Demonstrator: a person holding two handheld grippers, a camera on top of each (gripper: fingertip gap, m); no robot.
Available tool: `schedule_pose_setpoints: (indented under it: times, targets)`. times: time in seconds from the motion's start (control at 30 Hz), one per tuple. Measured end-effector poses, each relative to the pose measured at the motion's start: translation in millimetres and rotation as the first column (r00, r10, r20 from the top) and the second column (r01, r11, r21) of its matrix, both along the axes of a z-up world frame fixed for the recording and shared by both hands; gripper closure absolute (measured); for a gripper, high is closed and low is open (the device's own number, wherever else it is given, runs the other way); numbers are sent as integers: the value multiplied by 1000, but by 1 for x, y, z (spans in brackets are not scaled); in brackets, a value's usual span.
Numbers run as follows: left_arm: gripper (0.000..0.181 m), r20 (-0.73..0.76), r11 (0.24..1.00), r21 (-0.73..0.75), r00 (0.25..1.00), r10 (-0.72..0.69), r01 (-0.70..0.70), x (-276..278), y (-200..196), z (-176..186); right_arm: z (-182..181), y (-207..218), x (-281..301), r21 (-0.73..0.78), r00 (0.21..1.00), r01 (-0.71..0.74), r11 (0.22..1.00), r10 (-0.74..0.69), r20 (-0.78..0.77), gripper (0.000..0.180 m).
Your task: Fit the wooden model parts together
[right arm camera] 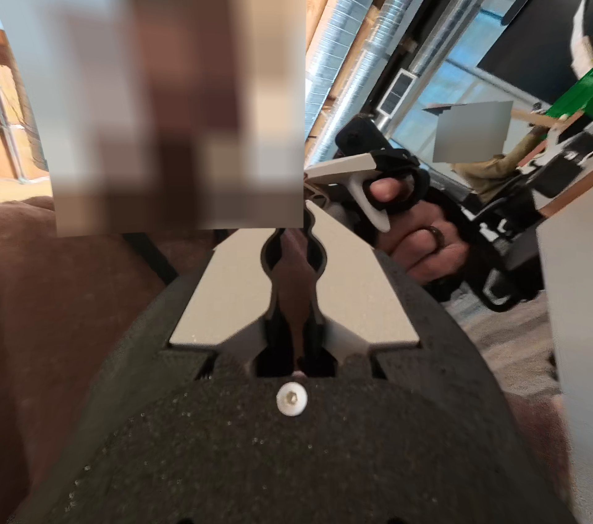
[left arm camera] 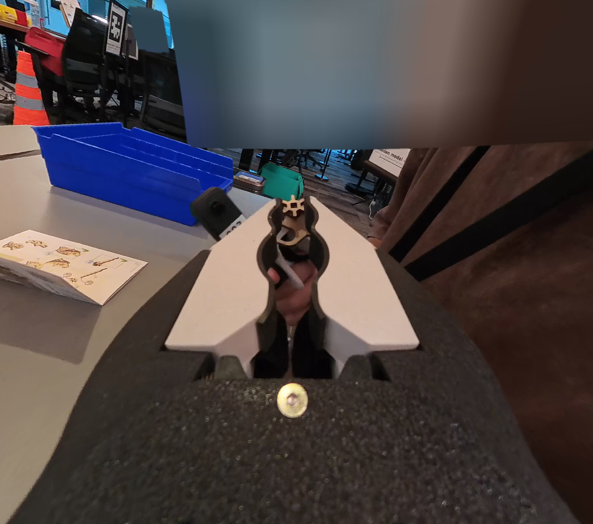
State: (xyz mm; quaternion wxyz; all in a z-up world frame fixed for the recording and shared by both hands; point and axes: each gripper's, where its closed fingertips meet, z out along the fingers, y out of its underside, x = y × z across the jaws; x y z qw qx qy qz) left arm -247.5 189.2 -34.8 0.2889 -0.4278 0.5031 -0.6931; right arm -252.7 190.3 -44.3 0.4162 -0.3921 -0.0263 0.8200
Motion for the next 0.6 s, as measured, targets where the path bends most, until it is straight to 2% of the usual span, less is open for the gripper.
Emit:
schedule_pose_setpoints:
  times: [0.23,0.6]
  targets:
    - [170,2,999,39,1000,6,-6,0,-5,1,1,-5,0,-54,982,-148,987,141,-123,171]
    - [170,11,999,22,1000,25,-25,1,-6,2,2,-5,0,-44,988,-122,992,117,-96,171]
